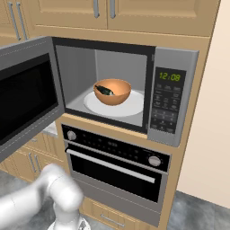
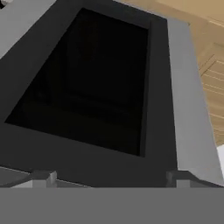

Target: Place the bowl containing the garlic and eggplant in the microwave. Close the microwave door and press the start button to microwave the meal.

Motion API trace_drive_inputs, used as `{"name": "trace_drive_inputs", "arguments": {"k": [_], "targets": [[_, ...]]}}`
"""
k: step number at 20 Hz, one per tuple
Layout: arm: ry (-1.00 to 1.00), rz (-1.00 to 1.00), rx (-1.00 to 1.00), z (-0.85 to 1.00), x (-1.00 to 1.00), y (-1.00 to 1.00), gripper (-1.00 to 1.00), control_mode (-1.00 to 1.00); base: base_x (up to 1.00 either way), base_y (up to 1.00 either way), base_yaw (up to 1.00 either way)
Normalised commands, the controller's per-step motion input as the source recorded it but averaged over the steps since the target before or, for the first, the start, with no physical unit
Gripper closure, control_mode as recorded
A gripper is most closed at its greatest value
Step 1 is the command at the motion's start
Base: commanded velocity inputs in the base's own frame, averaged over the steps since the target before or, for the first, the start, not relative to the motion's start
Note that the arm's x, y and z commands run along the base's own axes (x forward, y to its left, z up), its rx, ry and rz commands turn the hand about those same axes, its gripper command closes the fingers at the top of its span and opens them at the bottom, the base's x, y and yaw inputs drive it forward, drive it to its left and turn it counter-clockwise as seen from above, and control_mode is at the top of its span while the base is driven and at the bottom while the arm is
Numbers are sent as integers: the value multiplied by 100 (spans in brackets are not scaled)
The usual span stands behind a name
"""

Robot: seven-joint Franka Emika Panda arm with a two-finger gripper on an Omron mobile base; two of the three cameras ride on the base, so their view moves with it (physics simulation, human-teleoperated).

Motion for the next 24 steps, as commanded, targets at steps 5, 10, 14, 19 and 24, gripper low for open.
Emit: {"name": "trace_drive_inputs", "arguments": {"k": [5, 10, 14, 19, 24], "targets": [[-1, -30, 0, 0, 8, -68, -100, -100, 0, 0, 0], [-15, -25, 0, 0, -58, -100, -100, -100, 0, 0, 0], [-16, -19, 0, 5, -24, -100, -100, -100, 0, 0, 0], [-8, -1, 6, 1, 20, -96, -100, -100, 0, 0, 0], [-6, 9, 12, 0, 38, -89, -100, -100, 0, 0, 0]]}}
